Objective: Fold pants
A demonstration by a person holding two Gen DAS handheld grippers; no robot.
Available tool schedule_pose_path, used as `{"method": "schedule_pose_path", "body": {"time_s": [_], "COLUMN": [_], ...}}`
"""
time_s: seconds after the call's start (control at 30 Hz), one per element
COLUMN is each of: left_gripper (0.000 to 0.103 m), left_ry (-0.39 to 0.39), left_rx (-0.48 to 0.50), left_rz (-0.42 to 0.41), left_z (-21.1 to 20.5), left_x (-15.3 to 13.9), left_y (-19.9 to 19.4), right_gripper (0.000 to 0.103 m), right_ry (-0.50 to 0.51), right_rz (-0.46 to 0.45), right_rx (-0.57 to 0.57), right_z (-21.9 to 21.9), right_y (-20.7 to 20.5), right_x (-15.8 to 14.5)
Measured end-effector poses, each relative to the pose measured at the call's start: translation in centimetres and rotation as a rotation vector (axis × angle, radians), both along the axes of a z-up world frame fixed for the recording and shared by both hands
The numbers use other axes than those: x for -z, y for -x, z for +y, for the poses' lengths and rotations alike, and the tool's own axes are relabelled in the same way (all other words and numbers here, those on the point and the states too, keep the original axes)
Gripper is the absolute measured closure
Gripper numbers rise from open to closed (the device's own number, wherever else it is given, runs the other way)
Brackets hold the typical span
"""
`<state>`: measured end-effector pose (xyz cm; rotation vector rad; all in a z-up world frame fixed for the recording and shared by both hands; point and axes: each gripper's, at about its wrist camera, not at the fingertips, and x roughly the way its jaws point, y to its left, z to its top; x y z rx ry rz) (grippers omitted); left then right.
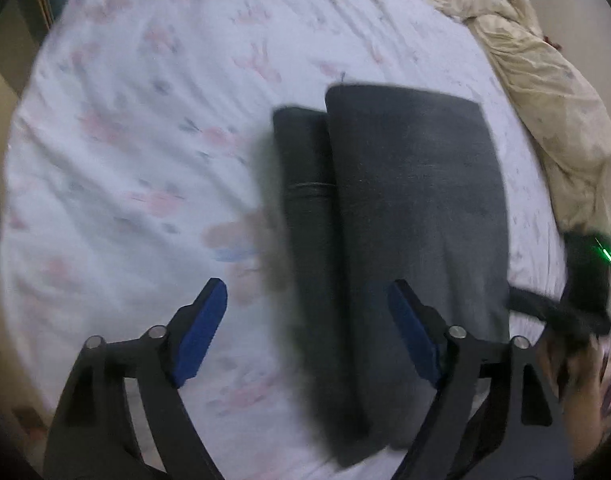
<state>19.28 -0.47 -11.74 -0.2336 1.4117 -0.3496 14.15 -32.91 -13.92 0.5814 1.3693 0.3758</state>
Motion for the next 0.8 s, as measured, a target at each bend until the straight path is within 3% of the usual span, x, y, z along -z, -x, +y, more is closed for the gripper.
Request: {"method": "schedule_pose_path", "body": {"time_s": [0.13,0.23,0.3,0.33,0.37,0.43,0.5,0.6,0.73,0.8], "left_gripper": [0.015,0.012,0.022,0.048,0.063,0.078,0.082,0.083,0.084,0.085], "left_ry": [0.111,0.149,0.132,0.164,0.163,0.134,0.107,0.144,0.146,0.158], "left_rx": [-0.082,-0.051,-0.005,0.028,0.035,0.1,0.128,0.085,0.046,-0.006], "left_rz": [0.077,0.02,-0.015,-0.012,-0.023,-0.072,-0.087,-0.153,-0.263,-0.266], "left_z": [-0.9,-1.3,-2.1,-2.8,-3.1,-4.2,-4.9,-5.1,-6.1,-5.3], "left_x": [3.8,5.0,4.9,4.5,4.0,2.8,1.5,-1.6,-5.1,-5.5], "left_y": [-1.5,-1.9,-1.6,-1.5,-1.5,-0.8,-0.5,0.0,1.6,1.5], "right_gripper": [0.013,0.013,0.013,0.013,0.013,0.013,0.013,0.013,0.01,0.007], "right_ry": [-0.015,-0.073,-0.078,-0.072,-0.072,-0.093,-0.112,-0.135,-0.21,-0.235], "right_rz": [-0.031,0.007,0.035,0.038,0.033,0.019,0.012,-0.004,-0.019,-0.017], "right_rx": [0.157,0.27,0.305,0.324,0.351,0.409,0.441,0.47,0.421,0.402], "right_z": [-2.9,-5.3,-5.5,-5.7,-6.1,-6.2,-6.8,-6.8,-4.4,-3.3], "right_y": [2.9,4.4,4.9,5.4,5.8,6.3,6.6,7.6,8.6,9.1], "right_x": [-0.7,0.4,0.8,0.7,0.6,0.5,0.3,-0.4,-1.0,-1.1]}}
